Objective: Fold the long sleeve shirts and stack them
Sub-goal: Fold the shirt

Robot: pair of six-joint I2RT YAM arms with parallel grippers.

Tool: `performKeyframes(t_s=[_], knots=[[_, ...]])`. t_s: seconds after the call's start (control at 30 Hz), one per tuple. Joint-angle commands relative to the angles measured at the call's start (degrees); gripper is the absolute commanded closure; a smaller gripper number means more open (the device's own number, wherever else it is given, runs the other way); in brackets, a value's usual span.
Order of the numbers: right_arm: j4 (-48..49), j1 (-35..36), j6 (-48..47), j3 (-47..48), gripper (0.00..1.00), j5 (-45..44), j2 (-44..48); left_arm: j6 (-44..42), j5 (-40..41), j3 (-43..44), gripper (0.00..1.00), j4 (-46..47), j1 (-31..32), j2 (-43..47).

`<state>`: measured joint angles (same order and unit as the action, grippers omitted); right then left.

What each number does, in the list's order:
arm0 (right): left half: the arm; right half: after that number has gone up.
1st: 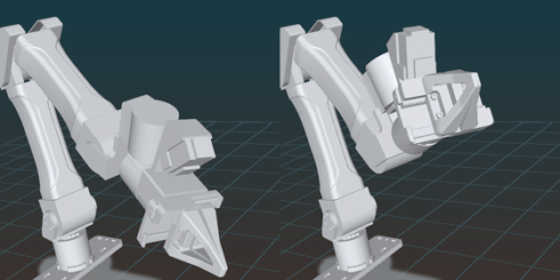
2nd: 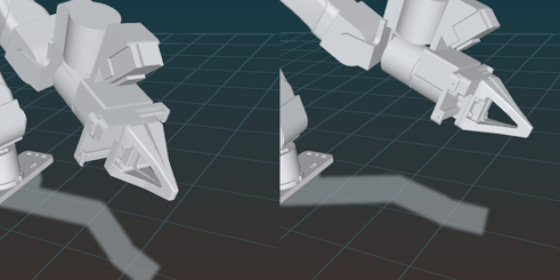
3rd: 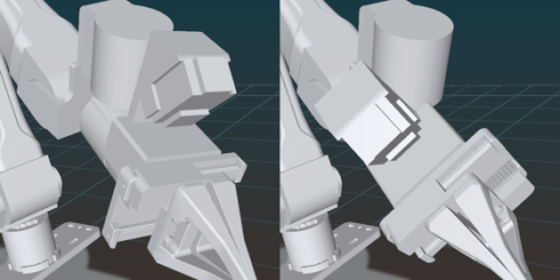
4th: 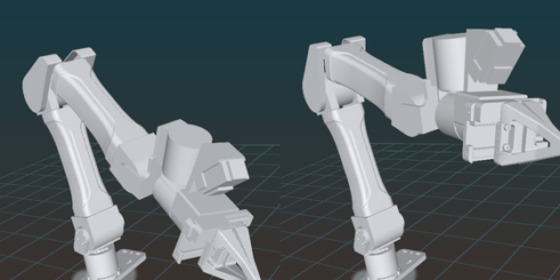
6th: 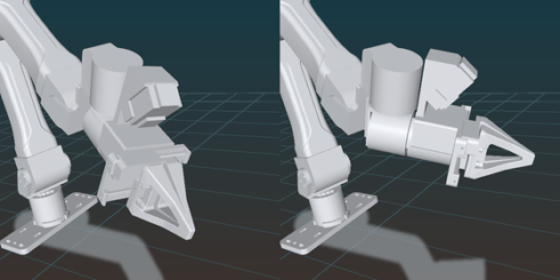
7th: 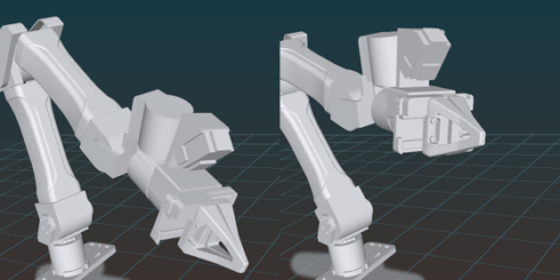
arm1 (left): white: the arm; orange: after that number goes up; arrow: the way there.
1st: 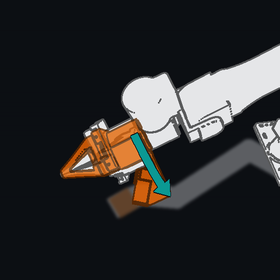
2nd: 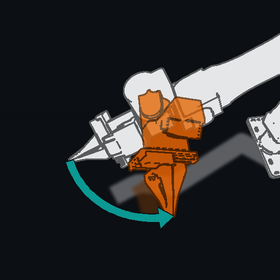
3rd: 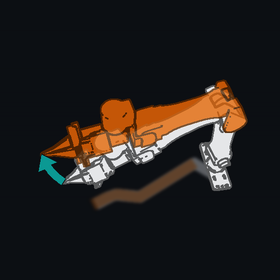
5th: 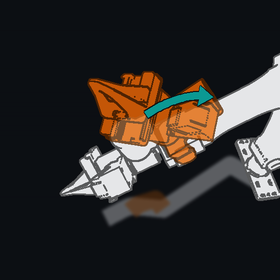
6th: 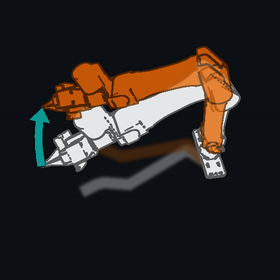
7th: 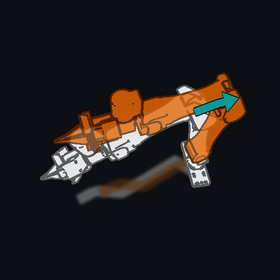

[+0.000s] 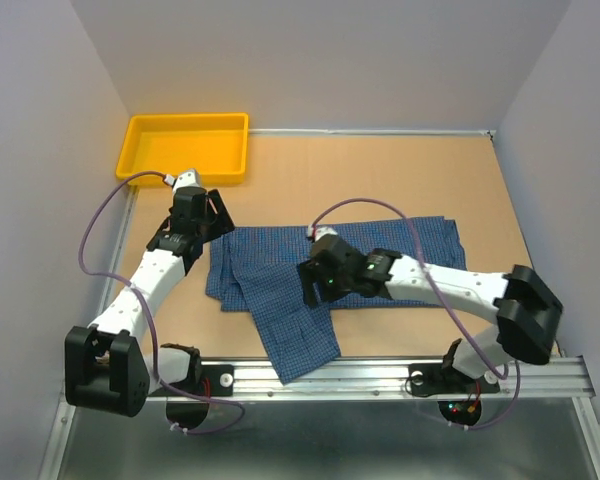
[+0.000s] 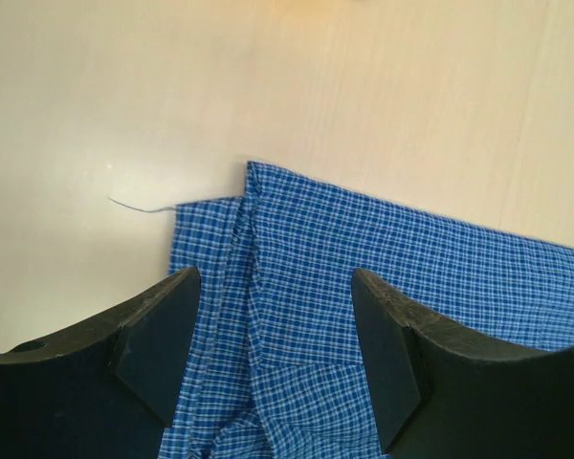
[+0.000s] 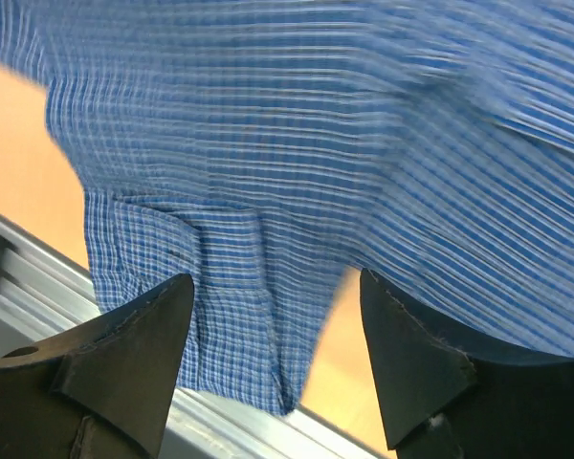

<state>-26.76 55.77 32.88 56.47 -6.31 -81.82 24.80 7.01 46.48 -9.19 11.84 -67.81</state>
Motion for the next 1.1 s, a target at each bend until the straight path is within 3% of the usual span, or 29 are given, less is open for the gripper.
performKeyframes(t_s=[0.0, 0.2, 0.4, 0.7, 1.07], knots=[[-4.6, 5.7, -16.2, 8.6, 0.23, -3.1, -7.6, -4.8, 5.6, -1.3, 0.24, 3.2, -0.2, 4.2], [-5.9, 6.5, -36.6, 13.7, 0.21, 9.8, -12.0, -5.3, 10.9, -3.1, 0.24, 2.7, -0.2, 6.3], [-8.4, 8.0, -47.4, 16.7, 0.21, 15.5, -17.3, -4.8, 15.2, -2.6, 0.24, 2.1, -0.4, 6.7], [-10.6, 12.0, -52.8, 25.4, 0.26, 21.0, -26.6, -3.8, 17.3, -1.8, 0.24, 0.6, -1.4, 5.2], [-13.8, 12.7, -55.7, 25.5, 0.32, 23.2, -30.9, -3.8, 17.1, -2.0, 0.24, 0.8, -1.6, 5.6]])
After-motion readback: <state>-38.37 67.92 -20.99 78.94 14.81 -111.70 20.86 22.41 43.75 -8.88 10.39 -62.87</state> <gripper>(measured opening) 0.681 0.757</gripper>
